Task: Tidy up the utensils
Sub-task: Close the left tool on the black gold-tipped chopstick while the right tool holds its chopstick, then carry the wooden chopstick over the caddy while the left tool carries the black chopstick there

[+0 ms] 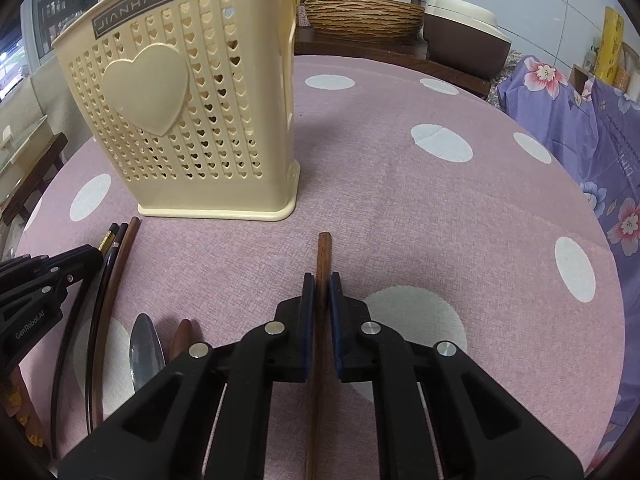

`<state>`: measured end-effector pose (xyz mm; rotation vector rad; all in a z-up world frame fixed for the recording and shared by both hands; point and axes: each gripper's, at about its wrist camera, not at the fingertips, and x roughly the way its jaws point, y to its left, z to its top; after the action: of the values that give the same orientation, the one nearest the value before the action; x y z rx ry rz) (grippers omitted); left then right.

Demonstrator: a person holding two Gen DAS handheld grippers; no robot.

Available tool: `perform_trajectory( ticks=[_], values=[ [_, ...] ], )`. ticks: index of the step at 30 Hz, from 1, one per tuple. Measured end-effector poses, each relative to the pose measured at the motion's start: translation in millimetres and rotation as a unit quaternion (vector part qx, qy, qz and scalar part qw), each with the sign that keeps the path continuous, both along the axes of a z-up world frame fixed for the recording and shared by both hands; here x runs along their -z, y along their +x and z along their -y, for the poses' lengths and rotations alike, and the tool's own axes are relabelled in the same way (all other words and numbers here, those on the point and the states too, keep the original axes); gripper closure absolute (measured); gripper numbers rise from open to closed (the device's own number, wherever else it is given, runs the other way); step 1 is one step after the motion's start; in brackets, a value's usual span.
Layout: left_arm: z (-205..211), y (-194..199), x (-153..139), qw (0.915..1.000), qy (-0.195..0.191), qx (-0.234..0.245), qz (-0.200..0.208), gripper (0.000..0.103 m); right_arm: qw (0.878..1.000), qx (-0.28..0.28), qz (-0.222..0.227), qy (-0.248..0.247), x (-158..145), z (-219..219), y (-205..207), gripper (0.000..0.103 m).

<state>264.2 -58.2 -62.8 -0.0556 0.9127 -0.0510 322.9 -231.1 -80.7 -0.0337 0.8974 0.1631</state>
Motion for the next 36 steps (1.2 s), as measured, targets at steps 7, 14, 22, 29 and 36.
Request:
perform_trajectory(
  ticks=[7, 14, 22, 29, 36],
  values=[
    [-9, -1, -3, 0.9996, -0.027, -0.003, 0.001, 0.095, 0.999, 0.008, 0.019, 0.031, -18, 9, -12, 0.095],
    [-15, -18, -32, 0.9980, -0.050, 0.008, 0.038, 0.095, 0.996, 0.000, 0.076, 0.057, -61, 13, -40, 0.095],
    [-23, -49, -98, 0.9895, -0.068, 0.030, 0.124, 0.095, 0.984, -0.006, 0.154, 0.087, -130, 31, -75, 0.095],
    [-33, -60, -134, 0.9823, -0.077, 0.031, 0.168, 0.095, 0.978, 0.001, 0.191, 0.081, -170, 40, -91, 0.095],
    [-37, -61, -137, 0.9807, -0.093, 0.032, 0.169, 0.095, 0.978, -0.002, 0.194, 0.072, -178, 36, -95, 0.095]
  ],
)
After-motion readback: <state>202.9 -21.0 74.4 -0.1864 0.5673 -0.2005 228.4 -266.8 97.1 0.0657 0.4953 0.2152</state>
